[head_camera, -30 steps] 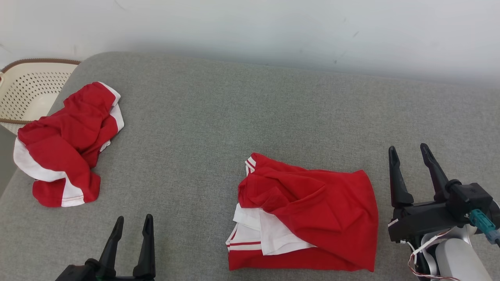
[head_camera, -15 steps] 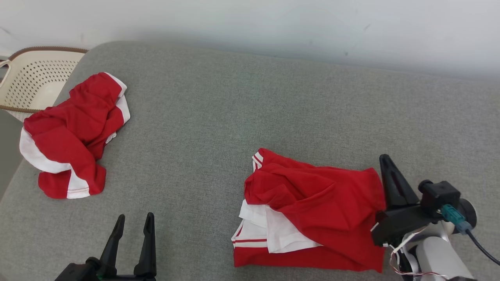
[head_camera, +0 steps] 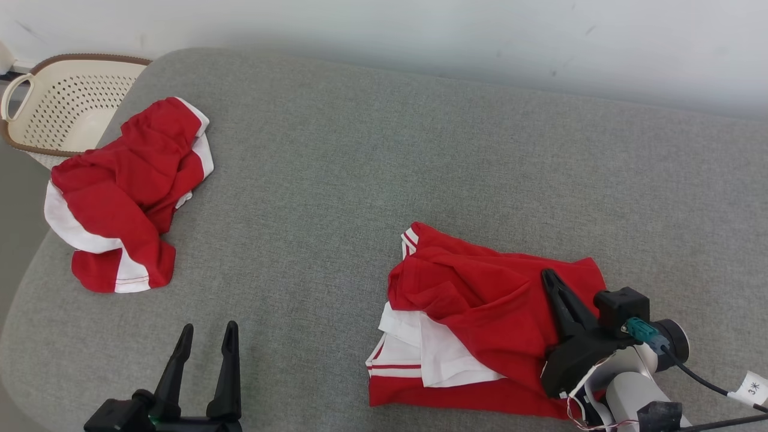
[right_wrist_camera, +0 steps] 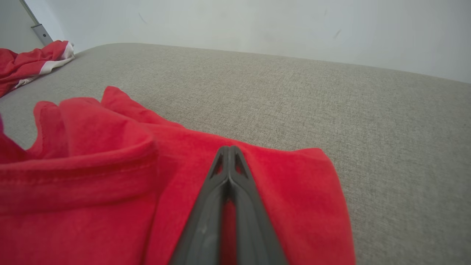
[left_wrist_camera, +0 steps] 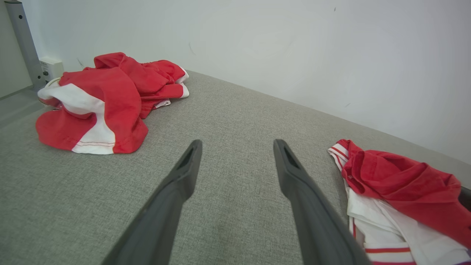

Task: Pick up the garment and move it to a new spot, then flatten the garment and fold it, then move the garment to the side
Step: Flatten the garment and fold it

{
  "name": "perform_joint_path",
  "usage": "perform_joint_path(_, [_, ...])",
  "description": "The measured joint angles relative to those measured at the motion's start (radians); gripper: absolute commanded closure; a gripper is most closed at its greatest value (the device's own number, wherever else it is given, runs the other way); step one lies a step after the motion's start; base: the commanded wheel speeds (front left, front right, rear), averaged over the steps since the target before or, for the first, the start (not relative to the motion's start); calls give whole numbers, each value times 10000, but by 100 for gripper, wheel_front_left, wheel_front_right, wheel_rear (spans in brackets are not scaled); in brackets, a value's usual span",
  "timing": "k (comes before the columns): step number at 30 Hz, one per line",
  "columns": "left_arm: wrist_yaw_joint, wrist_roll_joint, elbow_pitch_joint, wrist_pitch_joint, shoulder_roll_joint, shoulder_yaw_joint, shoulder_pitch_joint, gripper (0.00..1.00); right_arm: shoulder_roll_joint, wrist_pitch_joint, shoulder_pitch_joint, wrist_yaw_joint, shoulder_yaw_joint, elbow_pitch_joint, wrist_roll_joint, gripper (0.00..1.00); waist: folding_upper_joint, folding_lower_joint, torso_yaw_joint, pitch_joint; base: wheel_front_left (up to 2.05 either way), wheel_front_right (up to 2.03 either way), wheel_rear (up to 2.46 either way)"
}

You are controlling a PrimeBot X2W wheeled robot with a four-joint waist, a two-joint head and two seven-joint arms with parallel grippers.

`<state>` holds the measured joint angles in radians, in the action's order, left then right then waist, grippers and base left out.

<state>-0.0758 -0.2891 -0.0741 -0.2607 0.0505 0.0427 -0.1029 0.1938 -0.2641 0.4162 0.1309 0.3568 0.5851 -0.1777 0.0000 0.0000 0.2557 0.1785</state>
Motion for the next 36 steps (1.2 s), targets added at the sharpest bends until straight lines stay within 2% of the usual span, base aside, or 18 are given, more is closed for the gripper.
perform_joint_path(7, [13,-10,-15,-2,0,-36,0,0,-25,2,-51,0,466,0,-178,100,0,0,0,-35,0,0,0])
perform_joint_path(19, [15,-23,-46,-2,0,29,-4,0,-314,2,-427,0,2520,-869,-1126,100,0,0,119,-108,0,0,0])
perform_joint_path(28, [44,-25,-46,-2,0,35,-2,0,-219,2,-826,0,3954,-1549,-1699,100,0,0,274,-165,0,0,0])
perform_joint_path(32, [65,-27,-52,0,0,35,4,0,-169,2,-910,0,4021,-1607,-1864,100,0,0,284,-198,0,0,0])
perform_joint_path(36, [71,-94,-44,-2,0,13,12,0,-77,0,-948,0,3524,-2602,-2017,100,0,0,254,-241,0,0,0])
